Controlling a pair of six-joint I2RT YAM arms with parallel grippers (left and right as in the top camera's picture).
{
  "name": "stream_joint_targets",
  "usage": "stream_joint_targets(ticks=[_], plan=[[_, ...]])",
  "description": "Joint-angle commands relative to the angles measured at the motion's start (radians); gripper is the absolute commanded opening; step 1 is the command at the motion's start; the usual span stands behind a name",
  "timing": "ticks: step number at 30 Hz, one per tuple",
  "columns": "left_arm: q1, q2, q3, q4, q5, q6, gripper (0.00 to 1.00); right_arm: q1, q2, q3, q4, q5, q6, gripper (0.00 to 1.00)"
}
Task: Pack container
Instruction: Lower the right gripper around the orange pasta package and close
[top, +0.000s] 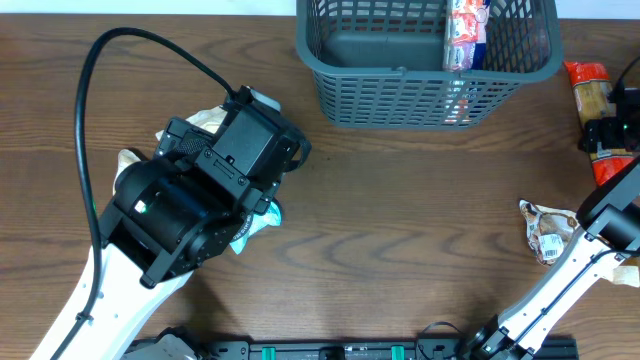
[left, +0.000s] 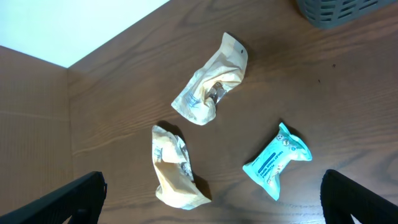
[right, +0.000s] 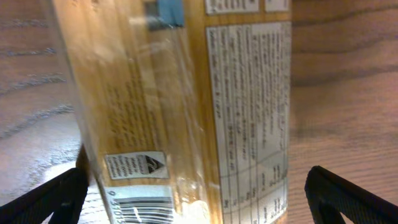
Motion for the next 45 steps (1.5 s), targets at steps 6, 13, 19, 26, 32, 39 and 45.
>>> stream_joint_targets(ticks=[6,13,19,26,32,39,45], plan=[[0.005,0.018,0.0,-0.003,0.0,-0.014,0.99,-0.048,0.021,0.002,-0.01,-0.077,0.019,0.99],[0.005,0.032,0.0,-0.003,-0.001,-0.013,0.99,-0.09,0.021,0.002,-0.017,-0.174,0.071,0.99],[0.005,0.046,0.0,-0.003,-0.001,-0.013,0.99,-0.09,0.021,0.002,-0.025,-0.188,0.071,0.99],[0.005,0.05,0.0,-0.004,-0.001,-0.013,0.98,-0.072,0.021,0.002,-0.02,-0.214,0.071,0.99],[0.005,0.05,0.0,-0.004,-0.001,-0.013,0.99,-0.064,0.026,0.002,-0.021,-0.215,0.071,0.99],[0.005,0.05,0.0,-0.004,-0.001,-0.013,0.99,-0.064,0.042,-0.003,-0.024,-0.217,0.071,0.99],[0.005,0.05,0.0,-0.004,-0.001,-0.013,0.99,-0.065,0.042,-0.003,-0.021,-0.217,0.071,0.98]])
